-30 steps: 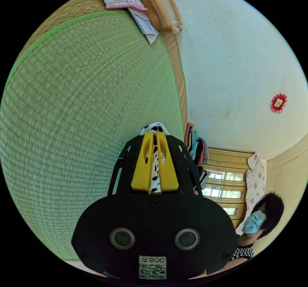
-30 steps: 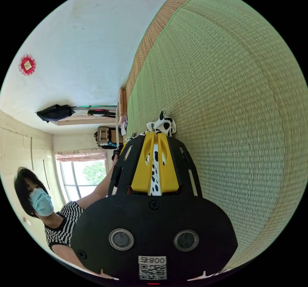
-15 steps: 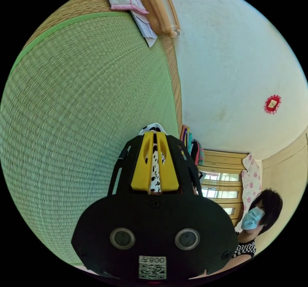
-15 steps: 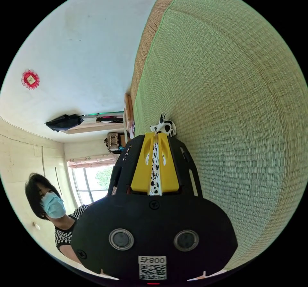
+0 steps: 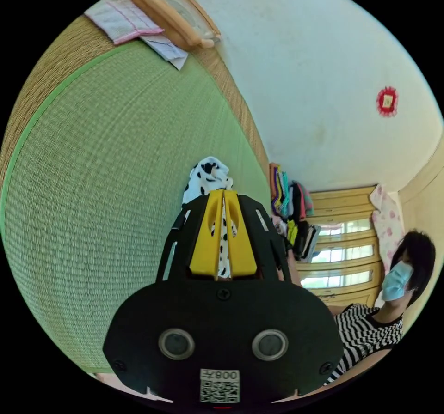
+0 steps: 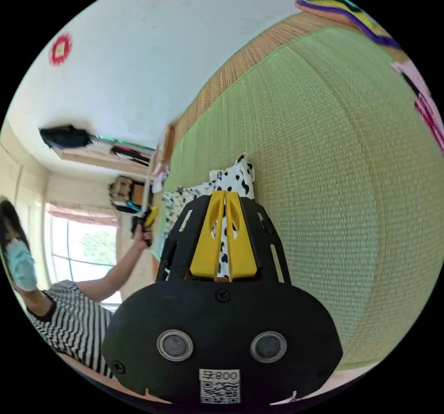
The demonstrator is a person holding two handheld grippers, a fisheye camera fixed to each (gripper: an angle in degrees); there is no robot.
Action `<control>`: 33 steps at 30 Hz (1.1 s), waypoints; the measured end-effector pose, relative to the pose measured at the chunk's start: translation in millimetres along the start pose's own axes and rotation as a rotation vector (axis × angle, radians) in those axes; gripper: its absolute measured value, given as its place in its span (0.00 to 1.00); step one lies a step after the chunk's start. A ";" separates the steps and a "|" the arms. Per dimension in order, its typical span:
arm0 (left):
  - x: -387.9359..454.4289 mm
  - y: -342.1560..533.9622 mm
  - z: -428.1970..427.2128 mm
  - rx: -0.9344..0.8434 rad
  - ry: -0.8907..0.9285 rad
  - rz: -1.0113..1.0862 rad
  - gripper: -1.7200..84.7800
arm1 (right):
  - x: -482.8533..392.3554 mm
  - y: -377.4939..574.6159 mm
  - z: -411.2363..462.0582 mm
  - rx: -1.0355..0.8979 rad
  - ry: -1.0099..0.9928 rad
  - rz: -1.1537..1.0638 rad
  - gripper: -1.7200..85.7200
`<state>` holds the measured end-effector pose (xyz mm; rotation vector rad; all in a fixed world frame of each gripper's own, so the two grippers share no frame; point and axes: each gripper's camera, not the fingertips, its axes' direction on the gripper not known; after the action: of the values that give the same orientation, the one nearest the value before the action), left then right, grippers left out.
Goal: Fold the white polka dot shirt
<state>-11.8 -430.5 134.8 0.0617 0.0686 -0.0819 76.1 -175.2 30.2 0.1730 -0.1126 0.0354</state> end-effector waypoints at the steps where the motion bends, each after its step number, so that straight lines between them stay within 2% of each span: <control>1: 4.9 0.6 2.0 -0.020 -0.036 0.006 0.02 | -19.1 0.8 13.0 -0.041 0.089 -0.036 0.02; 3: 19.3 1.6 6.9 -0.071 -0.146 0.009 0.02 | -45.4 0.9 38.8 -0.144 0.231 -0.097 0.02; 7: 46.1 0.7 -1.6 -0.082 -0.220 0.048 0.02 | -97.7 6.2 48.7 -0.117 0.354 -0.196 0.02; 11: 89.5 4.4 -26.7 -0.027 -0.284 0.099 0.03 | -119.7 -1.9 42.1 -0.147 0.330 -0.175 0.02; 13: 117.6 7.7 -36.0 -0.003 -0.274 0.162 0.03 | -139.4 -4.0 29.4 -0.102 0.364 -0.169 0.02; 18: 203.2 2.6 -13.0 -0.091 -0.329 0.381 0.06 | -215.6 -3.9 24.7 -0.033 0.390 -0.281 0.02; 25: 259.1 -18.4 23.6 -0.172 -0.471 0.448 0.08 | -317.5 -29.9 82.0 -0.090 0.414 -0.441 0.03; 29: 278.6 -18.6 30.9 -0.203 -0.580 0.474 0.07 | -340.4 -45.8 110.8 -0.142 0.463 -0.452 0.06; 33: 293.7 -14.3 18.0 -0.190 -0.595 0.492 0.05 | -351.3 -51.9 129.1 -0.189 0.494 -0.437 0.06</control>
<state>280.2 -469.2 131.0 -0.1378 -0.5329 0.3985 -284.4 -257.6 107.5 -0.0061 0.4150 -0.3659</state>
